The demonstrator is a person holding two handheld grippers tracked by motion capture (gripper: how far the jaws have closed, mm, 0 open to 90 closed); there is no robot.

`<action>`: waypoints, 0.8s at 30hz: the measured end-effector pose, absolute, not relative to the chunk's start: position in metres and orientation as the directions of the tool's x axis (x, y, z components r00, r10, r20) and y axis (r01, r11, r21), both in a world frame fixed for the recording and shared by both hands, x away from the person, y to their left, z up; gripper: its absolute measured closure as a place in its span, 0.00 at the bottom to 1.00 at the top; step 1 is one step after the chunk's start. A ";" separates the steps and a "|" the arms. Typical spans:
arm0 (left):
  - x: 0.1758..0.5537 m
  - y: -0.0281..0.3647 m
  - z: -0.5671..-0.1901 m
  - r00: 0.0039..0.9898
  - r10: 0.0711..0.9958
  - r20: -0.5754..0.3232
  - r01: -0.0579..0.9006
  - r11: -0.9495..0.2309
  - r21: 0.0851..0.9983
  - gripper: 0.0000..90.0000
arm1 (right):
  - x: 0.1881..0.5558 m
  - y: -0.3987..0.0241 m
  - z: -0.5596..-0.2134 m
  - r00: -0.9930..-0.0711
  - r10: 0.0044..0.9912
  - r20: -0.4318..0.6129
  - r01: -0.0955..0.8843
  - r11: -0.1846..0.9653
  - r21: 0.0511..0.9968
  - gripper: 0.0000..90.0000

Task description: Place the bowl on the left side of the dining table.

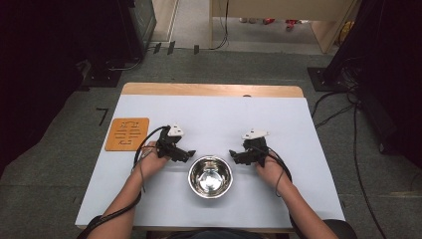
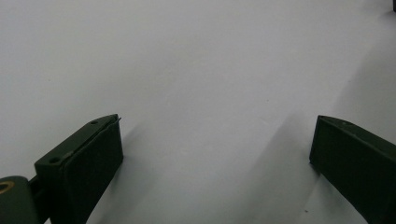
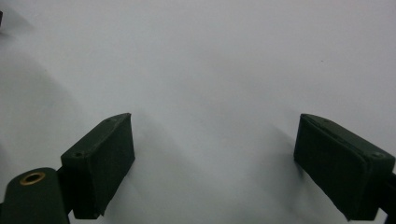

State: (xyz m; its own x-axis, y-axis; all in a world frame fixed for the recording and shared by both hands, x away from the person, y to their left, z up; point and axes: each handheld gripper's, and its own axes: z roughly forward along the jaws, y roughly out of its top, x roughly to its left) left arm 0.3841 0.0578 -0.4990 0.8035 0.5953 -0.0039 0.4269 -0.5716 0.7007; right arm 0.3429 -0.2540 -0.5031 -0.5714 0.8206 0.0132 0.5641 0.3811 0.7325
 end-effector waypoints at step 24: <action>0.383 0.057 -0.499 0.797 0.604 -0.006 0.433 -0.564 0.703 0.03 | 0.343 -0.254 -0.503 -0.572 0.820 0.014 0.564 0.381 0.732 0.13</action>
